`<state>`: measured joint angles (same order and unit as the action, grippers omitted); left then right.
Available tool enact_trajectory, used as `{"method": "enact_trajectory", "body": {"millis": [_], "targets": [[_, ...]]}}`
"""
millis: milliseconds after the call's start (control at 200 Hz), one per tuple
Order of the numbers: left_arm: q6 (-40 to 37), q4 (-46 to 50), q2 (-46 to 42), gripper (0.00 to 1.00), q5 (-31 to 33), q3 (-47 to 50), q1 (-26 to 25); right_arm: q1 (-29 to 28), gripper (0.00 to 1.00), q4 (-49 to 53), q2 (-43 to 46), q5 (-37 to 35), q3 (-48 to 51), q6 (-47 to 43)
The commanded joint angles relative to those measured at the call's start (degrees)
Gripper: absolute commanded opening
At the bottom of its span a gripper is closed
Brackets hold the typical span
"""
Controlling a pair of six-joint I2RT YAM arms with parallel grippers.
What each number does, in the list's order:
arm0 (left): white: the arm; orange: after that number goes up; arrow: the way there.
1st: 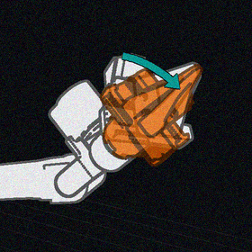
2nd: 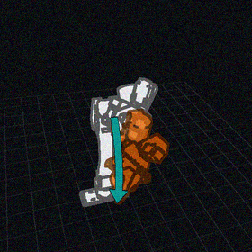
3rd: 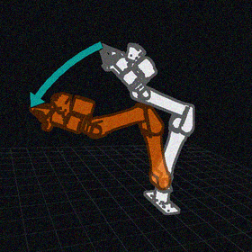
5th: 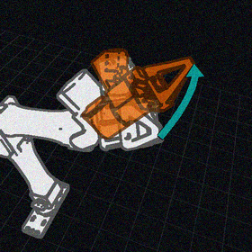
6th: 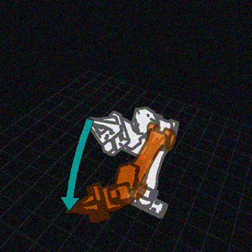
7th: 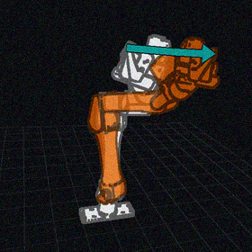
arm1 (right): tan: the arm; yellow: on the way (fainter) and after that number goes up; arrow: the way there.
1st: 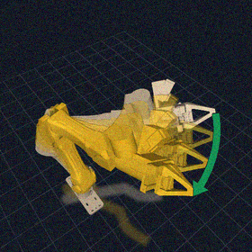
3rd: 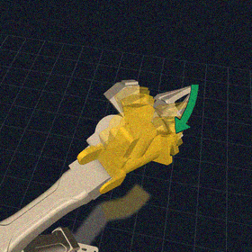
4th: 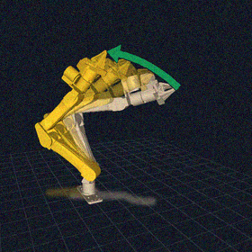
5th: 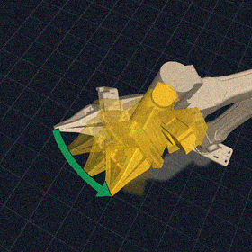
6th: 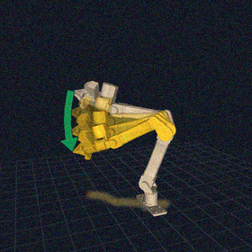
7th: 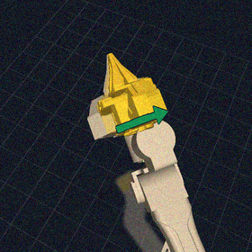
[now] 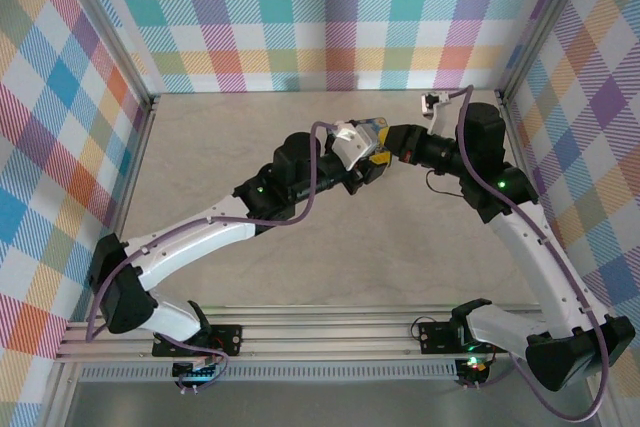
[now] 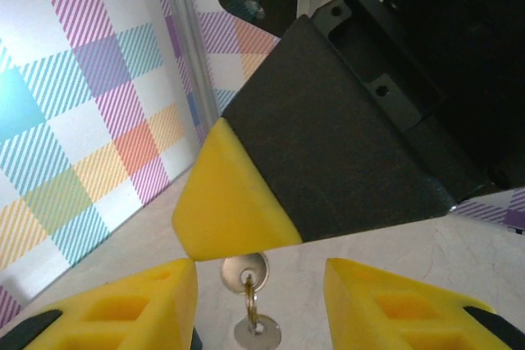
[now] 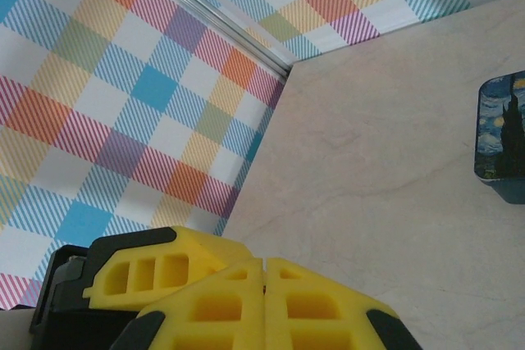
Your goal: Unlock a padlock with a key
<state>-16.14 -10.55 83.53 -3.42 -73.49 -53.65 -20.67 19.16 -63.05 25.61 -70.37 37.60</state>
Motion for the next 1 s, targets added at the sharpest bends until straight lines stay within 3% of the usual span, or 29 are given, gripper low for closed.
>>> {"method": "enact_trajectory", "body": {"millis": [0, 195, 535, 755, 855, 970, 995], "targets": [[-1.9, 1.3, 1.2, 0.44, 0.3, -3.1, -1.2, -0.4, 0.00, -0.8, 1.3, 0.1, 0.5, -1.3], [-3.6, 4.3, 2.1, 0.39, 3.1, -4.9, -1.9, -0.4, 0.00, -1.0, 1.3, 0.2, 1.3, -0.3], [-4.5, 6.4, 1.6, 0.00, 6.3, -4.9, -2.0, -0.4, 0.00, -0.8, 0.8, -0.2, 1.2, 1.7], [-3.9, 5.3, 0.7, 0.00, 6.0, -3.0, -2.0, -0.4, 0.06, -1.5, 0.6, -0.2, 1.6, 3.9], [-3.7, 5.1, 0.4, 0.00, 5.3, -2.5, -2.0, -0.5, 0.00, -1.1, 0.2, -0.1, 1.4, 4.1], [-3.9, 4.9, 0.3, 0.00, 3.7, -1.9, -2.0, -0.5, 0.00, -0.3, -0.1, -0.2, 1.1, 4.4], [-3.9, 4.8, 0.3, 0.06, 3.6, -1.8, -2.0, -0.5, 0.00, -0.1, -0.1, -0.4, 1.1, 4.6]]}}
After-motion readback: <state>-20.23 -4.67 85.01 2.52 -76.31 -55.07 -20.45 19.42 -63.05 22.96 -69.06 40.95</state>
